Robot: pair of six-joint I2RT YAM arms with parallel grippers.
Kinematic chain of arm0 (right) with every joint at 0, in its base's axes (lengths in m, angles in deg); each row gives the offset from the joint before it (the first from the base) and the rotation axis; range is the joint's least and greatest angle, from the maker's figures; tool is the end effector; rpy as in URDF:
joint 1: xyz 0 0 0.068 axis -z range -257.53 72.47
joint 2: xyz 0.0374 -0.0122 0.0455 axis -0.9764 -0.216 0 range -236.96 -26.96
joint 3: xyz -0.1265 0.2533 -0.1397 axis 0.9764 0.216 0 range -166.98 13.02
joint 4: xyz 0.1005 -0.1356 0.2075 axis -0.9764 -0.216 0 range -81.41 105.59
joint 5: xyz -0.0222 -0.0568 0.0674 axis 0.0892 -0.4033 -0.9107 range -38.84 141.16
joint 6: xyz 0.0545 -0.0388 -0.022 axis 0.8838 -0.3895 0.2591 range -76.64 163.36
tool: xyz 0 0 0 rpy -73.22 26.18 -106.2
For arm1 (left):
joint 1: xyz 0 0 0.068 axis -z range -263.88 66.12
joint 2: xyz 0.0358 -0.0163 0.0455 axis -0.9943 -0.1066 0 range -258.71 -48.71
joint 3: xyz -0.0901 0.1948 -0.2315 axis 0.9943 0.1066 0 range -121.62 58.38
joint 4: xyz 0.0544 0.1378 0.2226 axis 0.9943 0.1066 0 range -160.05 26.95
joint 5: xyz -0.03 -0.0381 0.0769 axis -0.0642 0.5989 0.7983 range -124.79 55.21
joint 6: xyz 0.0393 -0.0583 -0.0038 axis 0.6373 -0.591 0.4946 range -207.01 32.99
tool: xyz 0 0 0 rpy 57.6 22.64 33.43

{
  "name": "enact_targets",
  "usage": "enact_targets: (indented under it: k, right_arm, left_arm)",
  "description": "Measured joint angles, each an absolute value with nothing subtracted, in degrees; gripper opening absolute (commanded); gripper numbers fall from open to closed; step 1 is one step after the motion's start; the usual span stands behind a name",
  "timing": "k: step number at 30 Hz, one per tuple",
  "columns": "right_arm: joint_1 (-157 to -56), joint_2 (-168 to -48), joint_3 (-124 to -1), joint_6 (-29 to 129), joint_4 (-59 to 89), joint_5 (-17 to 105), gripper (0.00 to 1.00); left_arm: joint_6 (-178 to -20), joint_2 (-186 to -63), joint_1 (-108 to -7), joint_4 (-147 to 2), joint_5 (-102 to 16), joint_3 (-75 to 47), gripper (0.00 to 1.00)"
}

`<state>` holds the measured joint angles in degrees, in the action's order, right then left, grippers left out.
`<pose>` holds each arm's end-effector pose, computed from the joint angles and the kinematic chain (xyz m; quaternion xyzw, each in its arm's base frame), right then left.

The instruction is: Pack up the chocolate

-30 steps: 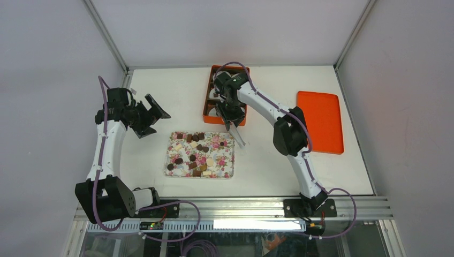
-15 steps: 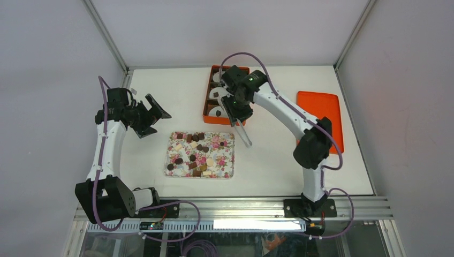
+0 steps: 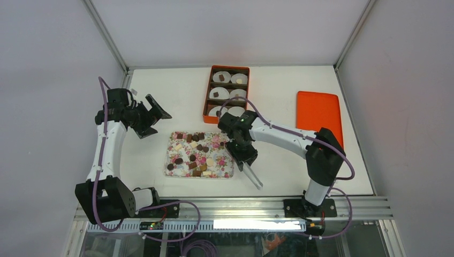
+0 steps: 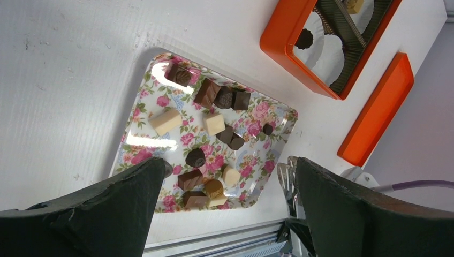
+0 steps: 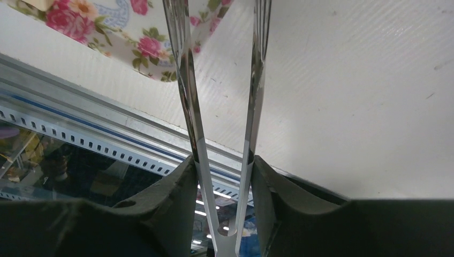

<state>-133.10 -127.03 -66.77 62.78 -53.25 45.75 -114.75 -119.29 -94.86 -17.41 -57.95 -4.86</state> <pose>0.1835 0.2772 0.2547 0.3103 -0.9494 -0.0422 0.0225 0.2380 0.0230 0.3215 -0.2647 0.9100 -0.2288 0.2227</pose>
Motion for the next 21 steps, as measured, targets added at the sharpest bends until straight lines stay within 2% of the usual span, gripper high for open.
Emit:
enact_targets:
  k: [21]
  right_arm:
    - [-133.2, -137.5, -74.2, 61.2, -50.3, 47.1, 0.42]
  left_arm:
    - [-114.9, -118.2, -94.9, -17.4, -58.9, -4.5, 0.99]
